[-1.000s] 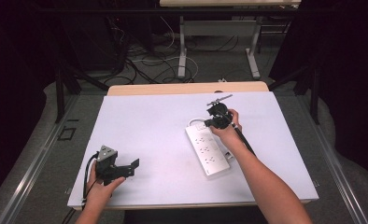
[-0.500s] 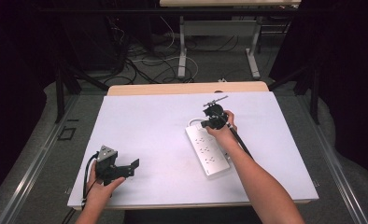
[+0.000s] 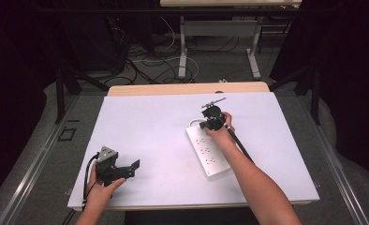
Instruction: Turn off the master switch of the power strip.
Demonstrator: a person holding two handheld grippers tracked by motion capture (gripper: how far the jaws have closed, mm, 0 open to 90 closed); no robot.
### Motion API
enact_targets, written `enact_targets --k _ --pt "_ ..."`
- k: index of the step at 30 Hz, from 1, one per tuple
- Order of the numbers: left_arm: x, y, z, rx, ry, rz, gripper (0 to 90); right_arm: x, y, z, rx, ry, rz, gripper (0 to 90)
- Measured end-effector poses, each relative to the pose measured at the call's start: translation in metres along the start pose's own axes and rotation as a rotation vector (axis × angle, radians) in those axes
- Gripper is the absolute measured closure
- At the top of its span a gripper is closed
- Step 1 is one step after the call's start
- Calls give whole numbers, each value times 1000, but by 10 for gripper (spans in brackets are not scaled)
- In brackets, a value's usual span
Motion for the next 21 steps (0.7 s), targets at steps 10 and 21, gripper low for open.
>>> enact_targets --k 10,21 --pt "0 0 0 1 0 -4 22 -1 -6 -2 -17 -10 -15 900" --pt "-1 0 0 0 -5 -7 22 1 -8 -2 -33 37 -31 900"
Point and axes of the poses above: each handheld gripper's, and its own axes: y roughly backward along the jaws, z roughly out of its top, x roughly to its left, the point moved 1 cm from there along -y, roughly forward along the jaws, and after that the axes turned 12 degrees about -x, right-handed, at the moved point
